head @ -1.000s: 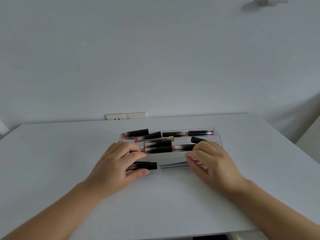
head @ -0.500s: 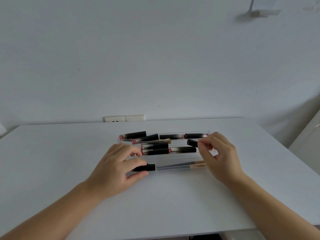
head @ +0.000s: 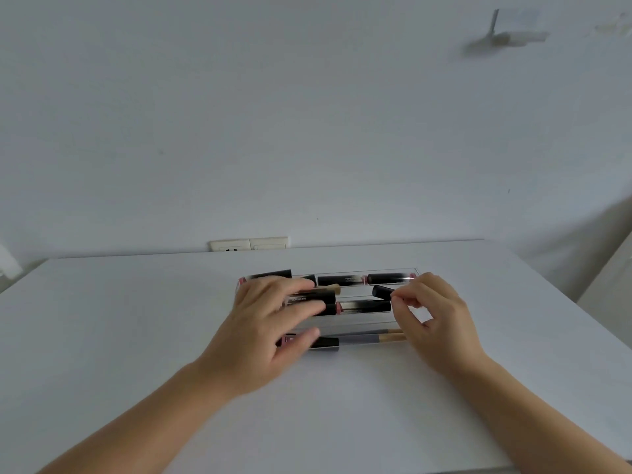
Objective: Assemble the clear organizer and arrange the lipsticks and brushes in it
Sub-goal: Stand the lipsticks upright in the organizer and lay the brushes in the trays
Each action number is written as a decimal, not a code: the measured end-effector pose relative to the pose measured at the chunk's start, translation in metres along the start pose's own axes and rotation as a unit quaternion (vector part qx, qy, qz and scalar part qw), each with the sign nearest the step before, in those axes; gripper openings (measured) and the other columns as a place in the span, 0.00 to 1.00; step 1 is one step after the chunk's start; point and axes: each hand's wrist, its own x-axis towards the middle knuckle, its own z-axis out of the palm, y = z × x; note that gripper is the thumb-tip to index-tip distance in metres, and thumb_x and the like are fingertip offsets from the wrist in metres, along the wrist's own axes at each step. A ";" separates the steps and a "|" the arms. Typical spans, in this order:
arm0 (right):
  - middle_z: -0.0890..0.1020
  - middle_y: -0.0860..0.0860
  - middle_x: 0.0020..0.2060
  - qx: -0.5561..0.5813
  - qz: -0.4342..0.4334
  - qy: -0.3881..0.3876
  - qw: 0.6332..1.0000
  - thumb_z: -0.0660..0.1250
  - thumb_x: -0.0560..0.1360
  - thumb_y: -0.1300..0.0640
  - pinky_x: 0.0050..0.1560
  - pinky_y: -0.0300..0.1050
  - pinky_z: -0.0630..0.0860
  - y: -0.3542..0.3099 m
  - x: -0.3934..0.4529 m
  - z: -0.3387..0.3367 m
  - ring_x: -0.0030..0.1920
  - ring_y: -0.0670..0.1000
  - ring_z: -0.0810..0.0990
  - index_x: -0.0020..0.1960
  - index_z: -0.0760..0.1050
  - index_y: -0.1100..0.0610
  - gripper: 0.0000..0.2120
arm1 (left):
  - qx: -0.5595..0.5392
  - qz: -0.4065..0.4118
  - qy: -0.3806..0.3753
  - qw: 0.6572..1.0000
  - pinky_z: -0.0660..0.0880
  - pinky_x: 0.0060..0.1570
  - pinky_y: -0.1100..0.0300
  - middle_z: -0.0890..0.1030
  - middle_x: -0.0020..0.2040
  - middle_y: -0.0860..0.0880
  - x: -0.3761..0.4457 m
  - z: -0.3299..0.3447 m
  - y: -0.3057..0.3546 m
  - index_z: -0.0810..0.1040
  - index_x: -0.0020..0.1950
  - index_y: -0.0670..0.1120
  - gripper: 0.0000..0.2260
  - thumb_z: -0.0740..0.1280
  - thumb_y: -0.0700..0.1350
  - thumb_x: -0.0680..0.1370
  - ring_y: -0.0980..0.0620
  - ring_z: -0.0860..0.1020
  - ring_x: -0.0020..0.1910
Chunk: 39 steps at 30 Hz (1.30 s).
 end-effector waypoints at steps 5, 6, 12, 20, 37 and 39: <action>0.77 0.49 0.37 -0.022 -0.036 -0.027 0.999 0.72 0.73 0.67 0.39 0.53 0.75 -0.005 0.024 -0.006 0.38 0.54 0.76 0.41 0.81 0.58 0.06 | 0.003 -0.180 0.000 0.984 0.65 0.63 0.55 0.81 0.59 0.54 0.019 -0.018 -0.037 0.82 0.61 0.50 0.12 0.68 0.51 0.80 0.52 0.76 0.61; 0.77 0.48 0.37 -0.017 -0.037 -0.041 0.998 0.72 0.74 0.67 0.39 0.53 0.76 -0.008 0.032 -0.006 0.38 0.53 0.77 0.42 0.82 0.57 0.06 | -0.011 -0.220 -0.030 0.975 0.67 0.64 0.54 0.80 0.61 0.56 0.020 -0.020 -0.047 0.82 0.63 0.51 0.12 0.69 0.50 0.80 0.53 0.76 0.62; 0.78 0.39 0.46 0.021 -0.006 -0.210 0.977 0.69 0.77 0.51 0.43 0.42 0.78 -0.026 0.071 0.013 0.47 0.43 0.78 0.55 0.82 0.46 0.08 | -0.135 -0.324 -0.140 0.926 0.71 0.51 0.66 0.81 0.53 0.65 0.019 -0.029 -0.075 0.79 0.56 0.65 0.09 0.70 0.52 0.78 0.70 0.75 0.53; 0.76 0.37 0.54 -0.049 -0.036 -0.348 0.936 0.66 0.78 0.42 0.51 0.39 0.72 -0.047 0.093 0.060 0.53 0.40 0.73 0.64 0.79 0.42 0.15 | -0.235 -0.341 -0.079 0.907 0.72 0.46 0.67 0.85 0.45 0.59 0.008 -0.015 -0.077 0.84 0.50 0.59 0.06 0.71 0.46 0.79 0.60 0.80 0.44; 0.83 0.34 0.42 0.074 0.073 -0.314 0.944 0.73 0.75 0.51 0.47 0.23 0.69 -0.036 0.094 0.054 0.49 0.35 0.79 0.49 0.81 0.41 0.05 | -0.365 -0.408 0.077 0.833 0.72 0.39 0.72 0.81 0.39 0.55 0.007 -0.022 -0.077 0.86 0.47 0.56 0.09 0.76 0.52 0.67 0.60 0.78 0.37; 0.85 0.37 0.40 0.118 0.112 -0.290 0.943 0.74 0.75 0.52 0.43 0.23 0.70 -0.035 0.095 0.050 0.44 0.37 0.82 0.48 0.82 0.42 0.05 | -0.369 -0.410 0.089 0.830 0.71 0.41 0.68 0.80 0.38 0.56 0.005 -0.021 -0.080 0.86 0.47 0.54 0.12 0.74 0.58 0.68 0.59 0.76 0.38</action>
